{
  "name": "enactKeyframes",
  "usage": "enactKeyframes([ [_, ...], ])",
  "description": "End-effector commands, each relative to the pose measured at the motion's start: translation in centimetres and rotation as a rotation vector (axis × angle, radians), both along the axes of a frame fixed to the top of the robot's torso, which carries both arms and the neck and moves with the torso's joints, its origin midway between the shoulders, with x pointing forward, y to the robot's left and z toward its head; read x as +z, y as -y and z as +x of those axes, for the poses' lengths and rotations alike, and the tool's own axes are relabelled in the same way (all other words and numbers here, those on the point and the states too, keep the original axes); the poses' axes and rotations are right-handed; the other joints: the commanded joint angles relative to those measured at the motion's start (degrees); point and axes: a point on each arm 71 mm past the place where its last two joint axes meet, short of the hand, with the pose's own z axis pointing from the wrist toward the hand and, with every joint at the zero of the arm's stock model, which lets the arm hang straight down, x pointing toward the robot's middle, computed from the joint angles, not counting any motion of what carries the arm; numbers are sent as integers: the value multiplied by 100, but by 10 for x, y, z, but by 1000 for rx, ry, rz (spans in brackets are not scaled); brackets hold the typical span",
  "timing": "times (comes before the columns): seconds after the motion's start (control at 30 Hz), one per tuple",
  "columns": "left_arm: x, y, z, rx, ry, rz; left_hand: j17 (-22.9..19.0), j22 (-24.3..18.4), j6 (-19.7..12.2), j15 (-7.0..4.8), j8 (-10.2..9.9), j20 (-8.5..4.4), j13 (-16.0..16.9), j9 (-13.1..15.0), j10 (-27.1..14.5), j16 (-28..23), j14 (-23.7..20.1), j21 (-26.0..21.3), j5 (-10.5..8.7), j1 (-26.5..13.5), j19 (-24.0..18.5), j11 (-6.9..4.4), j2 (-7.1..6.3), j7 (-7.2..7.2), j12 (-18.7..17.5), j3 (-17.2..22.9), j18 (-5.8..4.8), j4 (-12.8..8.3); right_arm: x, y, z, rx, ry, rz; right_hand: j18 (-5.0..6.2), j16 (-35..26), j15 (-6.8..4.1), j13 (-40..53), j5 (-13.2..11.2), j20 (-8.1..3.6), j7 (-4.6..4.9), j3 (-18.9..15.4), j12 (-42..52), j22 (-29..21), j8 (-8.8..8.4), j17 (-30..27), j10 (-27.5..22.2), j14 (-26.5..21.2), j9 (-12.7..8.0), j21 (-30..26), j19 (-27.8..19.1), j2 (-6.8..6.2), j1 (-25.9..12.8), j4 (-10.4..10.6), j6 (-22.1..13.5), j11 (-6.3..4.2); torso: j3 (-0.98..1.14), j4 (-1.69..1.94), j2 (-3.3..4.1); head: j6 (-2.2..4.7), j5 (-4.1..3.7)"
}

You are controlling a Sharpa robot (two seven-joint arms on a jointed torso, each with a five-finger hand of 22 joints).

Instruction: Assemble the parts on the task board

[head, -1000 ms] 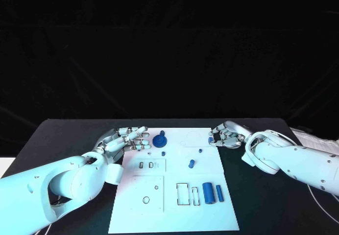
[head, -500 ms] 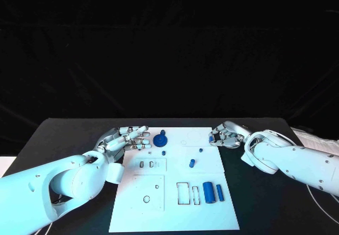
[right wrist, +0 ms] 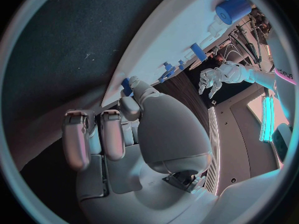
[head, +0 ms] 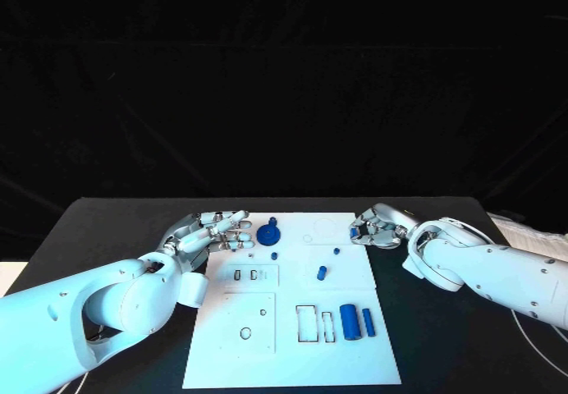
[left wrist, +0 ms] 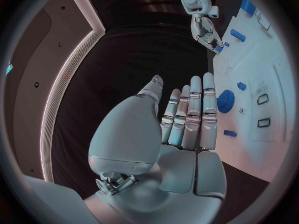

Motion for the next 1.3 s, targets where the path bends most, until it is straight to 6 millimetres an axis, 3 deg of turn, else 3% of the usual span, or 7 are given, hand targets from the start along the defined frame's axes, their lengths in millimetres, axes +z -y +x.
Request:
enactKeyframes([
  [0.03, 1, 3, -1, -22, 8, -9, 8, -6, -5, 20, -35, 13, -6, -3, 2, -17, -14, -38, -19, 2, 45, 0, 61, 9, -34, 5, 50, -40, -2, -1, 0, 2, -8, -16, -77, 2, -44, 7, -22, -29, -4, 20, 31, 760, 39, 650, 21, 413, 9, 26, 50, 51, -14, -6, 43, -44, 1, 5, 1, -6, 3],
  [0.4, 1, 3, -1, -23, 6, -8, 14, -6, -5, 20, -38, 13, -6, -3, 3, -20, -14, -40, -20, 2, 46, 0, 67, 9, -38, 6, 50, -48, -5, -5, 2, -11, 5, -4, -85, 5, -92, 69, -18, -71, -76, 77, 101, 795, 112, 660, 99, 417, 29, 41, 76, 126, -37, -21, 225, -102, -1, 3, 2, -39, 15],
  [0.6, 1, 2, -1, -22, 5, -7, 14, -6, -5, 20, -38, 13, -6, -3, 3, -20, -14, -40, -20, 2, 46, 0, 67, 9, -38, 6, 50, -48, -2, -6, 1, -26, 37, 16, -92, 8, -147, 128, -90, -119, -154, 193, 162, 825, 195, 668, 170, 420, 62, 54, 98, 249, 13, -73, 393, -168, -2, 6, -2, -38, 15],
  [0.77, 1, 1, 0, -20, 5, -6, 19, -7, -4, 20, -40, 13, -6, -3, 3, -23, -14, -42, -20, 5, 47, 0, 73, 9, -40, 9, 50, -55, 3, -11, -3, -48, 60, 59, -91, -1, -167, 106, -89, -144, -165, 285, 129, 820, 195, 659, 171, 418, 65, 52, 95, 308, 52, -123, 397, -185, 6, 3, -3, -27, 44],
  [0.9, 1, 0, 0, -15, 5, -4, 23, -7, -4, 20, -42, 12, -6, -3, 4, -26, -15, -43, -19, 11, 48, -1, 78, 8, -42, 13, 50, -63, 10, -19, -7, -63, 49, 97, -85, -13, -168, 83, -78, -150, -156, 315, 97, 796, 181, 643, 159, 415, 60, 41, 77, 317, 38, -132, 376, -180, -3, 9, -13, -22, 49],
  [1.13, 0, -4, 3, -3, 7, 0, 27, -7, -3, 19, -44, 12, -6, -2, 5, -29, -15, -45, -19, 17, 48, -1, 83, 7, -44, 17, 50, -72, 26, -50, -15, -53, -29, 117, -72, -45, -149, -4, -72, -147, -120, 353, -22, 740, 126, 602, 92, 405, 42, 13, 36, 287, -76, -120, 296, -150, -11, 3, -21, -9, 97],
  [1.3, -1, -5, 5, 3, 7, 2, 31, -7, -2, 19, -45, 12, -6, -2, 6, -31, -16, -46, -19, 21, 48, -2, 87, 7, -46, 19, 50, -78, 28, -87, -21, -16, -71, 82, -71, -59, -144, -16, -38, -142, -120, 371, -41, 734, 121, 583, 83, 401, 41, 9, 32, 280, -120, -113, 298, -148, -25, 18, -45, -45, 108],
])
